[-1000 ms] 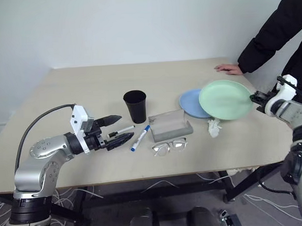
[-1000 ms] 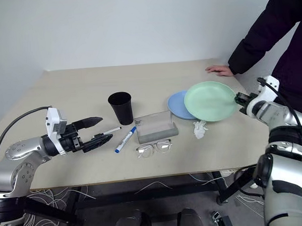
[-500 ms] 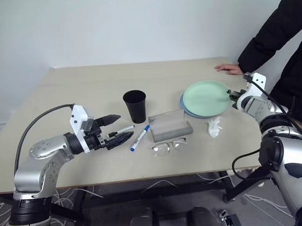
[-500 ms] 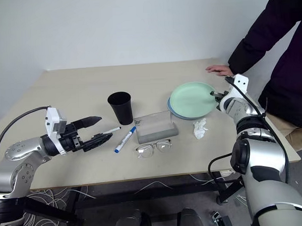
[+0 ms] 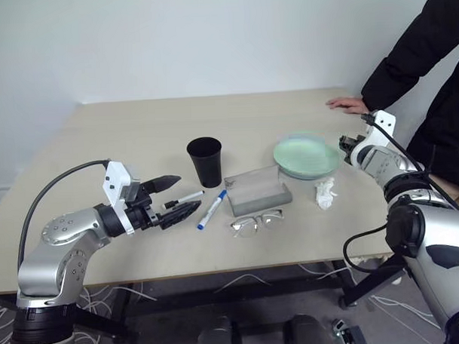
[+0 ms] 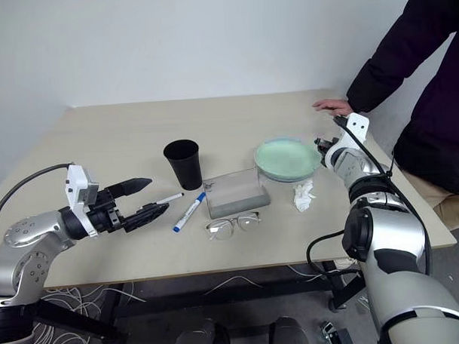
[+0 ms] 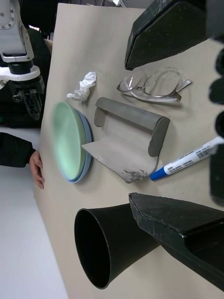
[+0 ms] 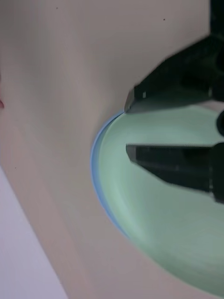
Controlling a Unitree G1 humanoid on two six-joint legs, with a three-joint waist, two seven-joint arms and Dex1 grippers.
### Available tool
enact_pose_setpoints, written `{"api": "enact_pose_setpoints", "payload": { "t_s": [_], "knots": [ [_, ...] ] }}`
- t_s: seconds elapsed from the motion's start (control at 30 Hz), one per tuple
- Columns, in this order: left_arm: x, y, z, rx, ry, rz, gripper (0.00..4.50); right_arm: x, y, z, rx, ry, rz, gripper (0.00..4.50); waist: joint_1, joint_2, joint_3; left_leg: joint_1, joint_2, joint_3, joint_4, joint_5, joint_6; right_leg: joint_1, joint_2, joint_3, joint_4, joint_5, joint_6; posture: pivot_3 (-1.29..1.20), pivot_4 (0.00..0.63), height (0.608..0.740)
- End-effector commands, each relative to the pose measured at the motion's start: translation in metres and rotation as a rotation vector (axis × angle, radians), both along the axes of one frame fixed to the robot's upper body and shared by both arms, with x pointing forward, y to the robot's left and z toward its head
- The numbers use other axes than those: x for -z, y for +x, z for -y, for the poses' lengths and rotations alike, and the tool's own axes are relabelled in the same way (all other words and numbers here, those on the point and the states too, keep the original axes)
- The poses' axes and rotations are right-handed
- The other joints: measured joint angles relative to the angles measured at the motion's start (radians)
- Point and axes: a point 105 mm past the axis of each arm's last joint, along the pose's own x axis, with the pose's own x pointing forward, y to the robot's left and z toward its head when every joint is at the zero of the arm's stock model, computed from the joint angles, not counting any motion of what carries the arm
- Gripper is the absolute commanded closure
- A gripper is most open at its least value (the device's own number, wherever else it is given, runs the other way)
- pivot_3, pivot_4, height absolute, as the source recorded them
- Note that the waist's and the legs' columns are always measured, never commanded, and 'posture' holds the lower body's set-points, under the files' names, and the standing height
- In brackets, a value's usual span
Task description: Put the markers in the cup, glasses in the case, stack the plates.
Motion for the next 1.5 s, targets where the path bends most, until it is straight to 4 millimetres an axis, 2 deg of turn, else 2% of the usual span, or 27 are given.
{"api": "enact_pose_setpoints", "payload": {
  "t_s": [0.03, 0.17, 0.27, 0.4, 0.77, 1.0, 1.2, 1.5],
  "knots": [
    [-0.016, -0.001, 0.0, 0.006, 0.01, 0.067, 0.0, -0.035, 0.008, 0.003, 0.005, -0.027, 0.099, 2.0, 0.0, 0.0, 0.0, 0.0, 0.0, 0.0, 0.0, 0.0, 0.0, 0.0, 0.0, 0.0, 0.0, 0.0, 0.0, 0.0, 0.0, 0.74],
    [-0.016, 0.0, 0.001, 0.009, 0.01, 0.069, 0.0, -0.046, 0.008, -0.009, -0.159, -0.106, 0.13, 0.63, 0.0, 0.0, 0.0, 0.0, 0.0, 0.0, 0.0, 0.0, 0.0, 0.0, 0.0, 0.0, 0.0, 0.0, 0.0, 0.0, 0.0, 0.74],
    [-0.016, 0.0, 0.001, 0.011, 0.009, 0.07, 0.0, -0.038, -0.001, -0.022, -0.367, -0.228, 0.096, 0.63, 0.0, 0.0, 0.0, 0.0, 0.0, 0.0, 0.0, 0.0, 0.0, 0.0, 0.0, 0.0, 0.0, 0.0, 0.0, 0.0, 0.0, 0.74],
    [-0.016, 0.001, 0.002, 0.015, 0.007, 0.07, 0.0, -0.019, -0.022, -0.029, -0.592, -0.35, 0.021, 0.63, 0.005, -0.001, 0.0, 0.0, 0.0, -0.002, 0.0, 0.0, 0.0, 0.0, 0.0, -0.002, -0.001, 0.0, 0.0, 0.0, 0.0, 0.74],
    [-0.016, 0.001, 0.004, 0.02, 0.002, 0.069, 0.0, 0.006, -0.068, -0.041, -0.869, -0.479, -0.084, 0.63, 0.004, 0.0, 0.0, 0.0, 0.001, -0.003, -0.001, 0.0, 0.0, -0.001, 0.0, -0.003, 0.001, -0.001, -0.002, 0.0, 0.0, 0.74],
    [-0.015, 0.0, 0.004, 0.013, 0.0, 0.068, 0.0, 0.023, -0.081, -0.041, -0.91, -0.476, -0.147, 0.63, 0.005, 0.0, 0.0, 0.0, 0.001, -0.003, -0.001, 0.0, 0.0, -0.001, 0.0, -0.003, 0.0, -0.001, -0.003, 0.0, 0.0, 0.74],
    [-0.015, 0.0, 0.005, 0.012, -0.002, 0.068, 0.0, 0.041, -0.08, -0.041, -0.899, -0.5, -0.18, 0.63, 0.006, 0.0, 0.0, 0.0, 0.001, -0.003, -0.001, 0.0, 0.0, -0.001, 0.0, -0.004, 0.0, -0.001, -0.003, 0.0, 0.0, 0.74],
    [-0.016, 0.0, 0.004, 0.006, -0.002, 0.07, 0.0, 0.056, -0.076, -0.037, -0.883, -0.548, -0.191, 0.63, 0.007, 0.0, 0.0, 0.0, 0.001, -0.003, -0.001, 0.0, 0.0, -0.001, 0.0, -0.004, 0.0, -0.001, -0.003, 0.0, 0.0, 0.74]
  ]
}}
